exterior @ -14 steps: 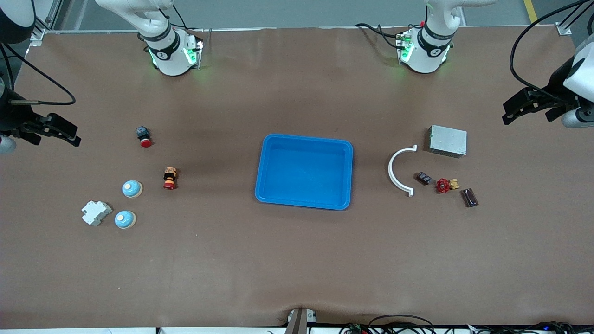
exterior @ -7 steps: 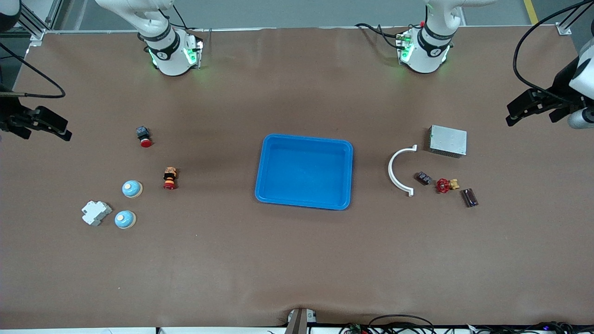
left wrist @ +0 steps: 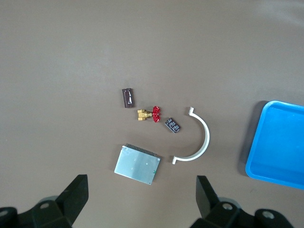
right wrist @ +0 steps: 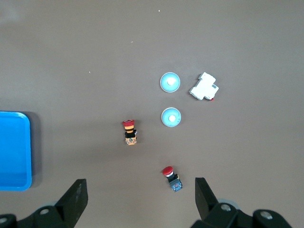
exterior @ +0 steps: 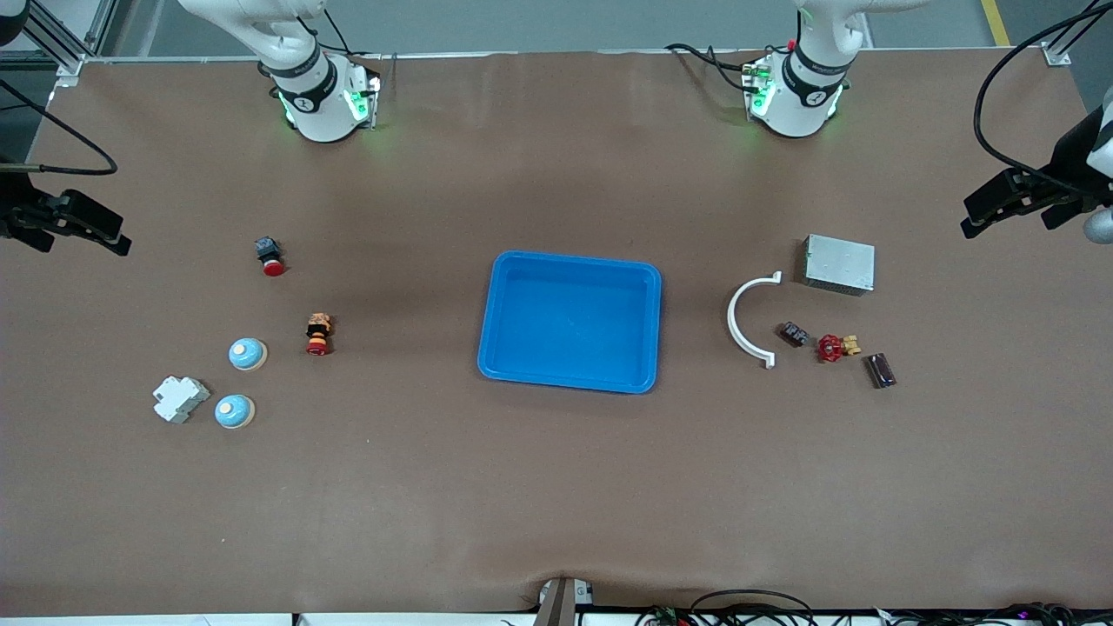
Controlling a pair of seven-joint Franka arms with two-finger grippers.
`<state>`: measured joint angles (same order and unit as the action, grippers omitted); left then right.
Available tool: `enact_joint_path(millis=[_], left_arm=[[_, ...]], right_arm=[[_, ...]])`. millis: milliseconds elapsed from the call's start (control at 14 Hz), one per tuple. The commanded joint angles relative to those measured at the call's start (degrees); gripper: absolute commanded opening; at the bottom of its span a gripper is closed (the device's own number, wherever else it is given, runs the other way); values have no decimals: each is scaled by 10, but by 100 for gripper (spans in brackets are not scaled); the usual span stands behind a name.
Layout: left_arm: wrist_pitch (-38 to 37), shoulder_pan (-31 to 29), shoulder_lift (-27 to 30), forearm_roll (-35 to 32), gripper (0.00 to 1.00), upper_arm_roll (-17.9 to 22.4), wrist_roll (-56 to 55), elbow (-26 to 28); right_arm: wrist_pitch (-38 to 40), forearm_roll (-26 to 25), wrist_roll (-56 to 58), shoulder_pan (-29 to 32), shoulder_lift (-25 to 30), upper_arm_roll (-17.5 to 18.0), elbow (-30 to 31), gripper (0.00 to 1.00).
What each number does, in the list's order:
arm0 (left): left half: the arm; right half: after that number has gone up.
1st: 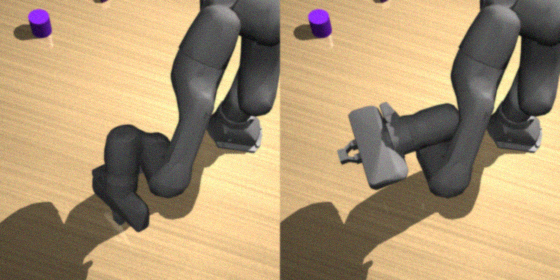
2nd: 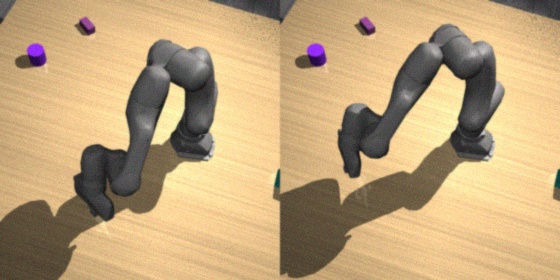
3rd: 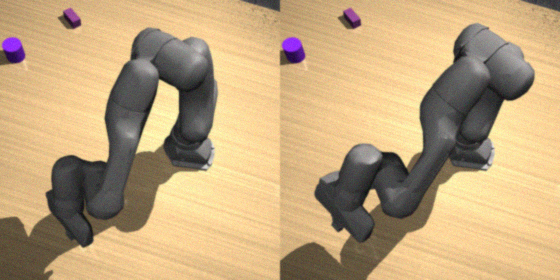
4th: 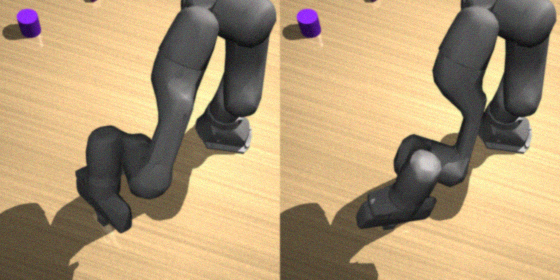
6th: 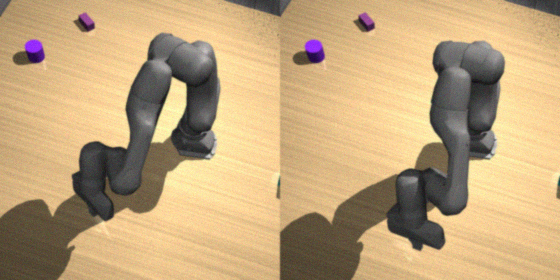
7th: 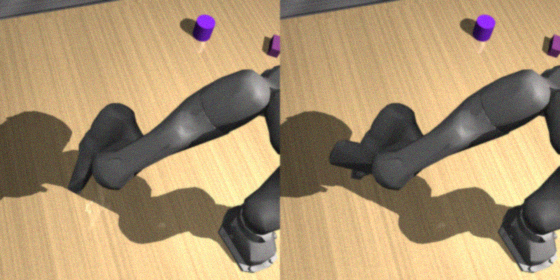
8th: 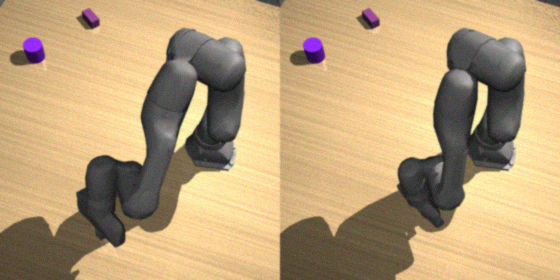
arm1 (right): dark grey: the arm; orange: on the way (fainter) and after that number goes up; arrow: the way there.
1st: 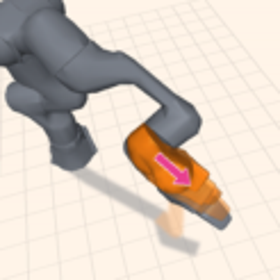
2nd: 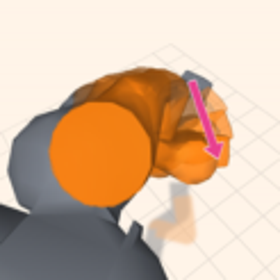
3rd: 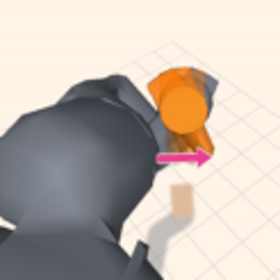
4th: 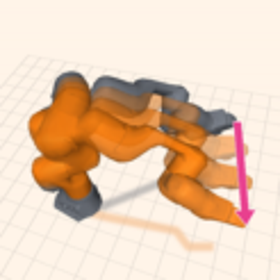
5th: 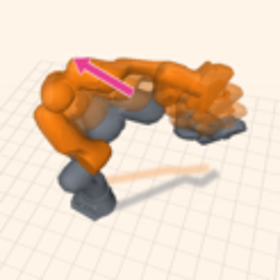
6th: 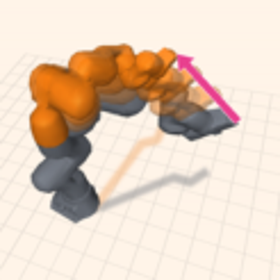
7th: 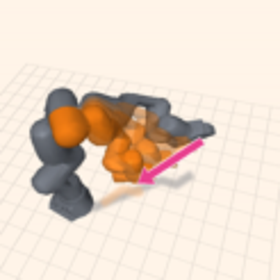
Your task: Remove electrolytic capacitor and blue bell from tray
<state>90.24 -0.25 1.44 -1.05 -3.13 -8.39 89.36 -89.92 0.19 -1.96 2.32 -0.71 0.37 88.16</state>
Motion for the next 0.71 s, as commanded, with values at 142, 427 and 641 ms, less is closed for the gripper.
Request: enact_joint_path(millis=[142,427,641], left_arm=[[-13,8,10,1,100,-8,10,5],[-27,5,15,-4,100,-26,9,11],[-35,3,15,-2,100,-26,12,-2]], right_arm=[[61,0,-23,7,3,5,-20,100],[110,2,-22,7,3,4,-60,100],[113,2,-20,8,4,4,-60,100]])
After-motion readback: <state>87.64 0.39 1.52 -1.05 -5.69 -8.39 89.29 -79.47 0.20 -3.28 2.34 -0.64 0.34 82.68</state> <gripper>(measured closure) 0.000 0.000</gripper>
